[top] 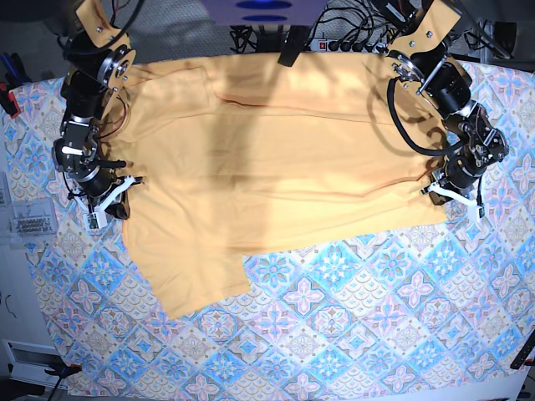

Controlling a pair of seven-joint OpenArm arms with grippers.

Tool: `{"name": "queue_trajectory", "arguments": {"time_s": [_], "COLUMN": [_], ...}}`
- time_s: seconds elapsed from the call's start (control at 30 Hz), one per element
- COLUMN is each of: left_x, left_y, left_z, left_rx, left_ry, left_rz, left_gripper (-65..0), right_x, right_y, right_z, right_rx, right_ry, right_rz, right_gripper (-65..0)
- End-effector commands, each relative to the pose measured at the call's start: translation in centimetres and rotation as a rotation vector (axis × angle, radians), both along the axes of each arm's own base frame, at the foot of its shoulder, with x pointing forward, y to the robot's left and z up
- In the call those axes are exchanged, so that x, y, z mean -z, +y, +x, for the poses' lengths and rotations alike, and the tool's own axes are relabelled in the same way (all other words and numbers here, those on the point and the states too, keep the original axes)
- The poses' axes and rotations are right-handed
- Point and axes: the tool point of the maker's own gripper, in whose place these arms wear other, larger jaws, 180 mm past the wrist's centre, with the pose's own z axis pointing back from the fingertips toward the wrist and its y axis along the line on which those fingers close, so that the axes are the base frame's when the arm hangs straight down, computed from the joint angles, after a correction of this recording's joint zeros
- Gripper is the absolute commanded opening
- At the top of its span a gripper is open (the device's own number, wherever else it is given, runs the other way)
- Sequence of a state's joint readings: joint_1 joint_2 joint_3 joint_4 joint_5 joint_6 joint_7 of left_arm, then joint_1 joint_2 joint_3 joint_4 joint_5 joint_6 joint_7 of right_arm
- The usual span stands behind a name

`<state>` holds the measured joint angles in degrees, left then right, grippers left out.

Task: Fold the T-shirt properly
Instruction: 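Drag the grasped side edges toward the robot base with both grippers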

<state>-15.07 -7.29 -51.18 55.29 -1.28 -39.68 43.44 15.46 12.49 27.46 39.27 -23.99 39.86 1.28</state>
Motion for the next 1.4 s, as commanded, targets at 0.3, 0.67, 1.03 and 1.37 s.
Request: {"name": "queue_trajectory", "arguments": {"time_s": [0.3, 0.67, 1.03, 1.37], "left_x": [-1.2, -1.2, -5.5, -4.8], "left_y": [-0.2, -0.1, 2.4, 2.4], "left_z": [1.4, 1.4, 0.0, -1.5], "left_rx": [-0.004, -0.005, 0.004, 0.007], "left_ry": [-0.057, -0.056, -0.052, -0.019], "left_rz": [-0.001, 0.001, 0.154, 0.151], "left_gripper": [-65.0, -65.0, -65.0, -65.0], "right_x": [-4.2, -5.3, -6.5, -8.3], "right_y": [-3.4, -3.6, -3.8, -3.7], "right_z": [0.3, -1.6, -2.3, -3.0], "right_rx": [0.08, 0.065, 0.127, 0.111], "right_ry": [-0.143, -0.174, -0.226, -0.265], "right_rz": [-0.031, -0.088, -0.076, -0.125], "right_gripper": [-65.0, -65.0, -65.0, -65.0]}}
